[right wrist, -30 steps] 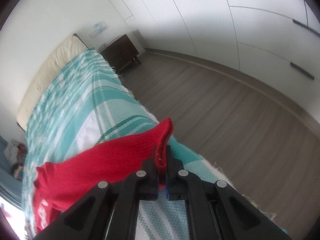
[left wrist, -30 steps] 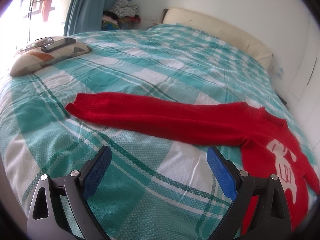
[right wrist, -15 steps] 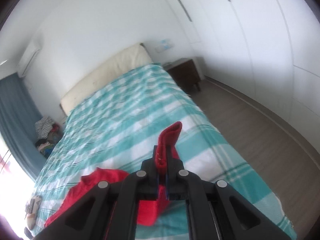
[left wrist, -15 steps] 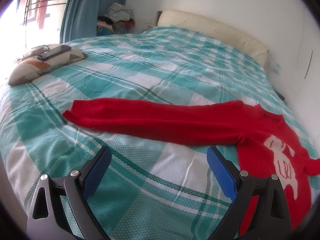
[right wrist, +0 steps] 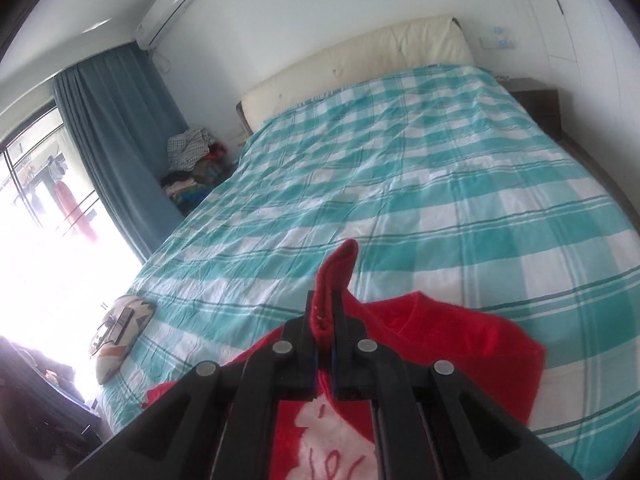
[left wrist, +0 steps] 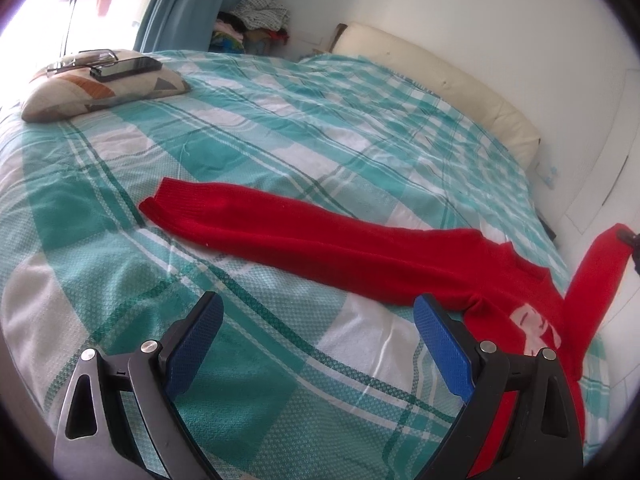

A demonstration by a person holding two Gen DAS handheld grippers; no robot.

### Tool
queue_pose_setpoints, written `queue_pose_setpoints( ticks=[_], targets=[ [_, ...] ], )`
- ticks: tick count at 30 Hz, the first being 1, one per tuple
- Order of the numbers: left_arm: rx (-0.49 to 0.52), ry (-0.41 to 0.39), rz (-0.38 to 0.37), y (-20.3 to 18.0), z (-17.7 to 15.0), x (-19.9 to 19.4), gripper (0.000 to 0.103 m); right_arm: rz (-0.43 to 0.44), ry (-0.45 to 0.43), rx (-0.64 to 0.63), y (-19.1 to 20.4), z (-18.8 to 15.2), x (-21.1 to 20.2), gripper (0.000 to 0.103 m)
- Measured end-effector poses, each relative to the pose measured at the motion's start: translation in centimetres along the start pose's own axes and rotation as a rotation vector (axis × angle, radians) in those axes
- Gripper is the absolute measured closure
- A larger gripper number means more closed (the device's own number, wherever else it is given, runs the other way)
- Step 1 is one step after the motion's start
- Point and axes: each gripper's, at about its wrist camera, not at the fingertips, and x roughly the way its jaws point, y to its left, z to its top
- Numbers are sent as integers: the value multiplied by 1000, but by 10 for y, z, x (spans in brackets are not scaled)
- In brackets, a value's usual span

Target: Fold small clothes

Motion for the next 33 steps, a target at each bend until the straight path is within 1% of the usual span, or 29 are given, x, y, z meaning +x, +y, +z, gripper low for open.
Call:
queue_pose_setpoints(
  ticks=[5, 8, 9, 11, 12, 13, 14, 15, 16, 17, 20, 22, 24, 29, 31, 33],
  targets=[
    [24, 11, -3, -4, -2, 2, 6, 0, 128, -7, 6, -32, 63, 99],
    [42, 14, 2, -8, -2, 4, 6, 12, 215, 15, 3, -52, 90, 97],
    [48, 14, 4, -9, -3, 4, 6, 28, 241, 34, 0, -57, 96, 94],
    [58, 16, 9, -10, -4, 4, 6, 96, 278, 91, -6, -68, 106, 87],
    [61, 16, 12, -11, -4, 5, 6, 144, 296, 124, -9, -72, 110, 81],
    [62, 16, 14, -11, -4, 5, 6, 193, 310, 158, -12, -77, 113, 77],
    [62, 17, 15, -11, -4, 5, 6, 247, 327, 195, -15, -80, 115, 76],
    [61, 18, 17, -11, -4, 6, 6, 288, 345, 227, -18, -84, 115, 71],
    [60, 20, 19, -11, -4, 6, 6, 308, 355, 250, -21, -87, 114, 66],
    [58, 22, 21, -11, -3, 7, 6, 309, 357, 260, -25, -89, 111, 65],
    [57, 26, 24, -11, -4, 8, 6, 273, 368, 235, -40, -92, 96, 63],
    [63, 35, 24, -12, -4, 10, 6, 215, 372, 208, -56, -94, 82, 63],
    [75, 49, 27, -14, -5, 13, 6, 138, 374, 208, -81, -97, 69, 63],
    [114, 86, 40, -21, -10, 20, 6, -46, 376, 272, -158, -113, 39, 62],
    [129, 98, 49, -24, -13, 21, 6, -118, 352, 303, -186, -119, 23, 63],
    [139, 104, 56, -25, -15, 22, 6, -144, 312, 321, -203, -122, 3, 63]
  ],
)
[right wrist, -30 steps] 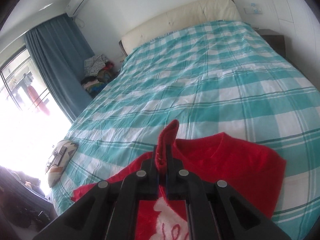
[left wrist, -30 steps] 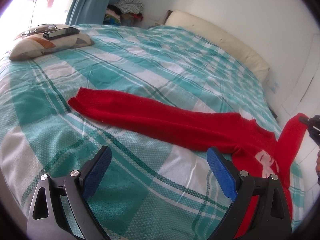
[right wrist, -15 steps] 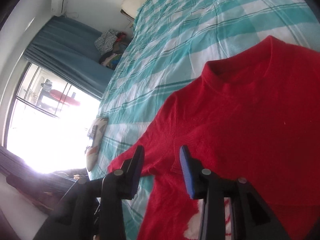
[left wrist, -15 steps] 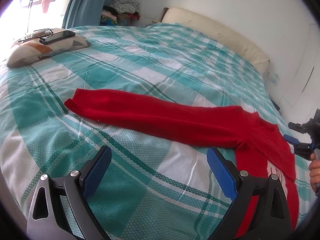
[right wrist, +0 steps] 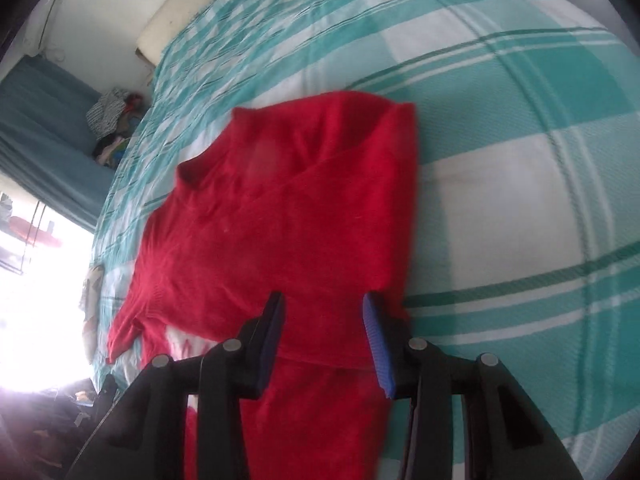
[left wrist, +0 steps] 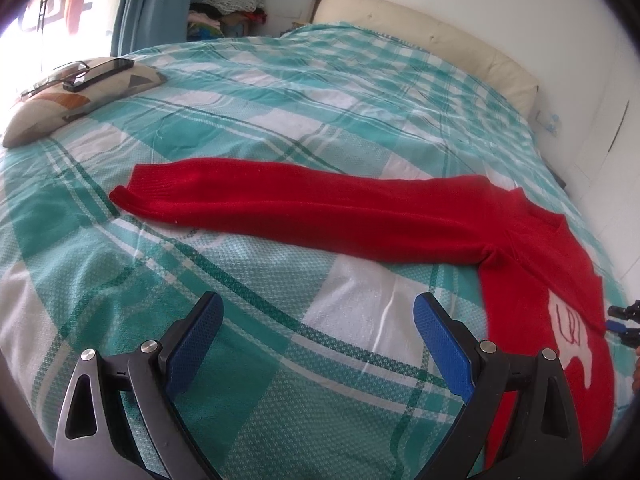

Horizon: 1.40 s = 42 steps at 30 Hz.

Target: Fold small clothes

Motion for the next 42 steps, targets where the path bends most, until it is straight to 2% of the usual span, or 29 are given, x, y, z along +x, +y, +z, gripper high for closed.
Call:
queue_pose_setpoints(
  ticks=[2, 5, 8, 14, 19, 21, 24, 26, 27, 28, 33, 40, 42],
  targets=[
    [4, 4, 8, -1, -1, 1, 6, -8, -31, -24, -6, -8, -18, 63],
    [5, 17, 19, -2, -2, 4, 5, 55, -6, -105, 2, -34, -38, 63],
    [-2, 26, 22, -2, -2, 5, 5, 65, 23, -173, 11, -73, -54, 63],
    [-28, 40, 9, 1, -5, 5, 4, 64, 53, -216, -3, -156, -76, 62],
    [2, 47, 13, -4, -6, 5, 3, 94, 107, -233, -8, -222, -81, 62],
    [25, 52, 19, -8, -7, 6, 3, 70, 115, -264, -4, -239, -76, 62],
    [49, 58, 26, -12, -8, 7, 3, 49, 103, -282, 2, -248, -73, 63],
    [50, 59, 23, -12, -9, 6, 3, 60, 124, -293, 2, -253, -72, 80],
    [49, 60, 21, -12, -10, 6, 3, 47, 127, -303, 4, -255, -72, 94],
    [48, 60, 21, -13, -10, 6, 3, 32, 117, -313, 4, -257, -73, 97],
    [51, 63, 23, -13, -10, 6, 3, -46, 77, -275, -10, -267, -83, 100],
    [82, 80, 46, -17, -13, 10, 3, -78, 29, -305, -8, -272, -81, 99],
    [87, 81, 47, -19, -15, 9, 3, -75, 1, -309, -7, -274, -85, 92]
  ],
)
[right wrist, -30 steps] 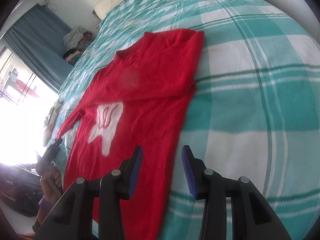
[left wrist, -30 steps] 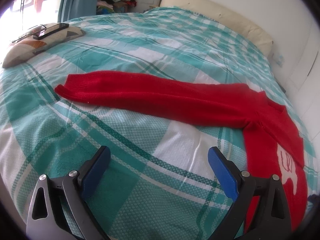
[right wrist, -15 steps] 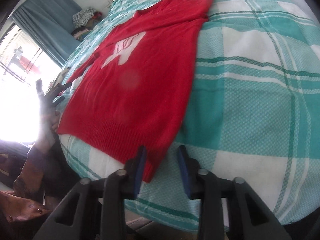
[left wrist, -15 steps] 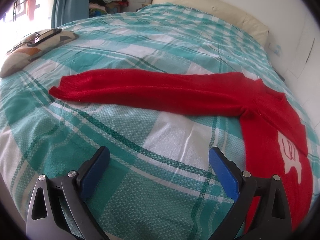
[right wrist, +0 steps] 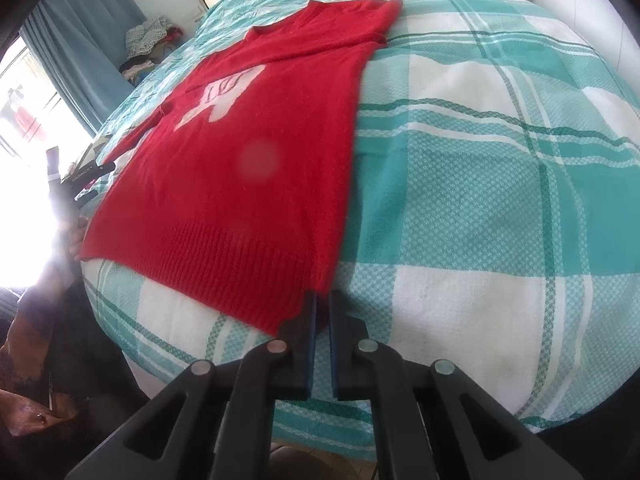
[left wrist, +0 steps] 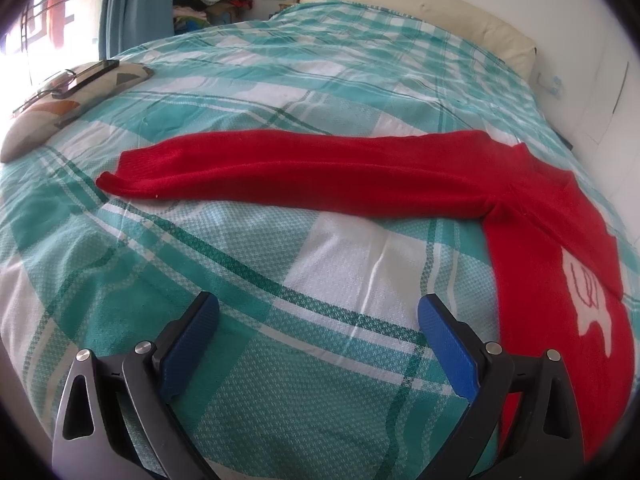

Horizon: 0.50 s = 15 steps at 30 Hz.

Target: Fold small clothes

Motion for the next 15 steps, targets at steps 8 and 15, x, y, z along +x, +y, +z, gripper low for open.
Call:
queue_pose_setpoints(
  ticks=[8, 15],
  targets=[
    [41, 36, -70, -9, 1, -10, 3, -184, -290, -27, 1, -7, -50, 49],
    [8, -36, -177, 18, 69, -56, 3, -158, -425, -2, -2, -4, -64, 45]
  ],
)
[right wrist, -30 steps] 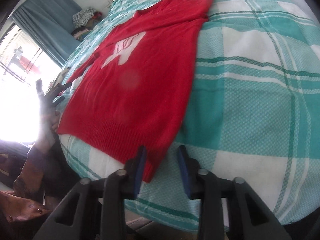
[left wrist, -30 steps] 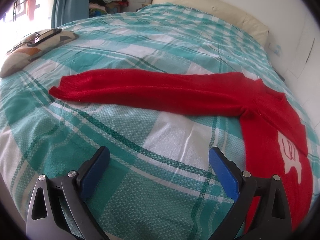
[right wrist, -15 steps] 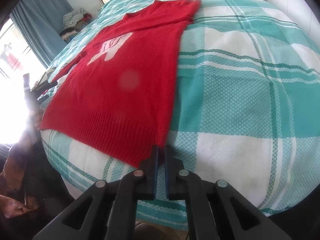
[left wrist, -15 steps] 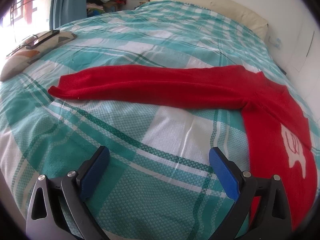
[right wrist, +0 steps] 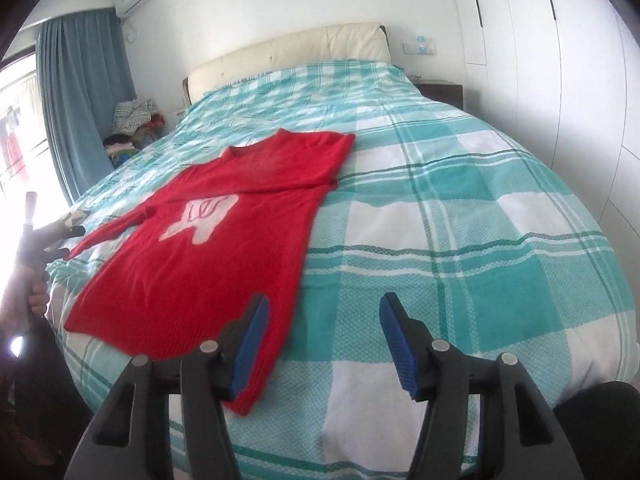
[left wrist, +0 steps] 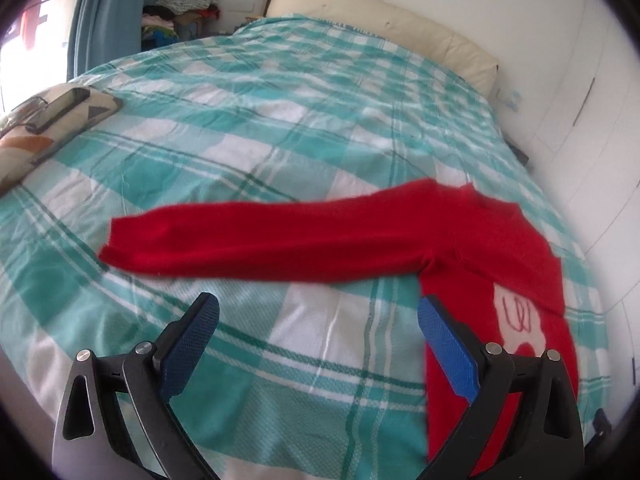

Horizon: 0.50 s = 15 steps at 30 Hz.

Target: Fold small clothes

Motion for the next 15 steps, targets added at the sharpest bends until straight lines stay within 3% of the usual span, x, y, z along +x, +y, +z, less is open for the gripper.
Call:
queue_pose_setpoints(
  ticks=[4, 7, 11, 15],
  targets=[
    [-67, -16, 22, 48, 54, -12, 1, 29, 24, -17, 9, -1, 10, 45],
    [-103, 31, 101, 94, 72, 3, 1, 35, 12, -28, 14, -2, 9, 45],
    [-229, 120, 224, 156, 56, 38, 2, 35, 14, -26, 14, -3, 9, 45],
    [-284, 193, 208, 179, 35, 65, 5, 32, 24, -21, 13, -3, 11, 45]
  ],
)
